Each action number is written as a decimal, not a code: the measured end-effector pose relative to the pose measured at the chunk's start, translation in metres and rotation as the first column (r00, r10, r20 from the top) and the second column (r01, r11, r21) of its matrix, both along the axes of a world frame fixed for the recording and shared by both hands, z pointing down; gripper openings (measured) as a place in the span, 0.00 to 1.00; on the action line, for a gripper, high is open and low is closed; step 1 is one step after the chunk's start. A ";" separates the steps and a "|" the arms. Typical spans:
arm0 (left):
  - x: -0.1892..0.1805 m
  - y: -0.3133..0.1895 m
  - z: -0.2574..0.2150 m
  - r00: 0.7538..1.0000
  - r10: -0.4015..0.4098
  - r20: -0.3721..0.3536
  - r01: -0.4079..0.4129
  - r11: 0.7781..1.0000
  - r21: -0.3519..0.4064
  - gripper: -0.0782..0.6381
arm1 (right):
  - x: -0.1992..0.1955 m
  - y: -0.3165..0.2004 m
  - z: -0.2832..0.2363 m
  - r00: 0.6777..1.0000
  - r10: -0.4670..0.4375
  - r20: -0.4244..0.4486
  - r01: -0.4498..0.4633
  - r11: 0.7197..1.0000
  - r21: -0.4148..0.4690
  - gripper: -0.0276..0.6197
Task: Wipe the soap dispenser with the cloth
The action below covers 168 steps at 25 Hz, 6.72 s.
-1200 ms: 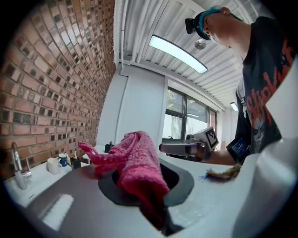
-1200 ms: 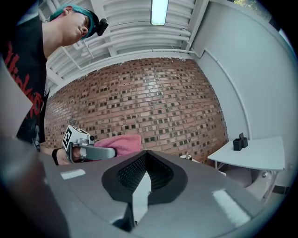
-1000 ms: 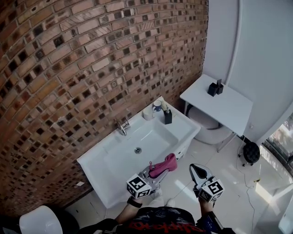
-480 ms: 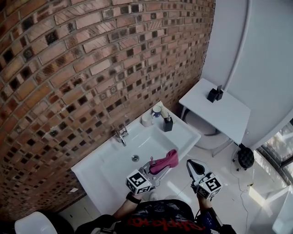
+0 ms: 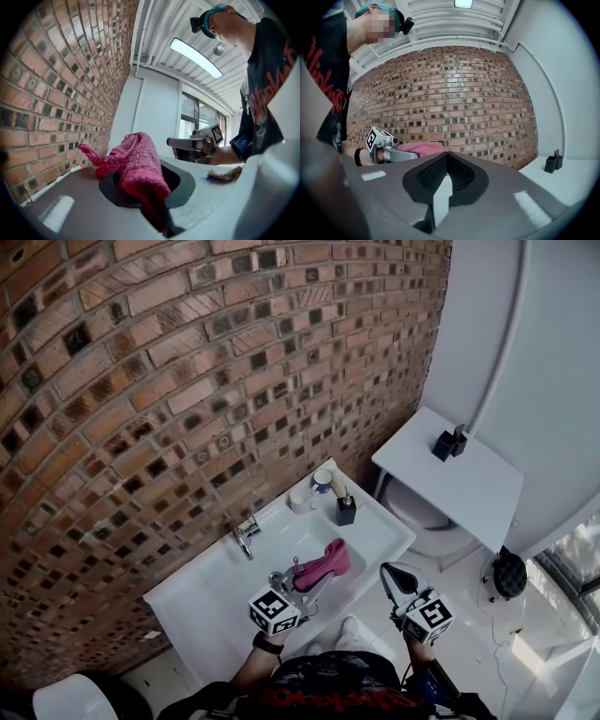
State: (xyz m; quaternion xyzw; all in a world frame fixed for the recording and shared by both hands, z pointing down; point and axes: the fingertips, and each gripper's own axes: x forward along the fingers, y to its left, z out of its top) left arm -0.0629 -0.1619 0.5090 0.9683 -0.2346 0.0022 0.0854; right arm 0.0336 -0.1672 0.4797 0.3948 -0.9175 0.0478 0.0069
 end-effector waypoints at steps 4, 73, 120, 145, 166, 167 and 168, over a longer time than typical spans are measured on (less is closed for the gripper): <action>0.025 -0.029 -0.010 1.000 -0.023 0.015 0.022 0.999 0.027 0.18 | 0.022 -0.036 0.010 0.999 -0.046 -0.005 0.046 0.999 -0.018 0.04; -0.014 -0.119 0.019 0.932 -0.361 -0.005 0.358 0.926 -0.116 0.18 | -0.050 -0.232 0.100 0.830 -0.500 -0.247 0.501 0.863 -0.064 0.28; 0.039 -0.079 0.013 0.994 -0.024 0.110 0.023 1.000 0.007 0.18 | 0.022 -0.023 -0.032 0.685 -0.605 -0.405 0.697 0.707 0.121 0.28; 0.093 -0.031 0.026 0.628 0.682 0.375 -0.491 0.721 -0.489 0.18 | 0.001 0.042 -0.028 0.456 -0.708 -0.540 0.859 0.507 0.062 0.28; 0.166 0.016 0.036 0.886 0.339 0.316 -0.403 0.900 0.165 0.18 | 0.067 -0.098 -0.040 0.971 -0.207 -0.120 0.214 0.976 0.046 0.28; 0.166 0.012 0.028 0.911 0.312 0.269 -0.365 0.915 0.174 0.18 | 0.068 -0.098 -0.039 0.973 -0.203 -0.109 0.209 0.977 0.039 0.28; 0.165 0.008 0.018 0.932 0.294 0.211 -0.332 0.927 0.177 0.18 | 0.069 -0.098 -0.038 0.973 -0.205 -0.104 0.210 0.977 0.034 0.28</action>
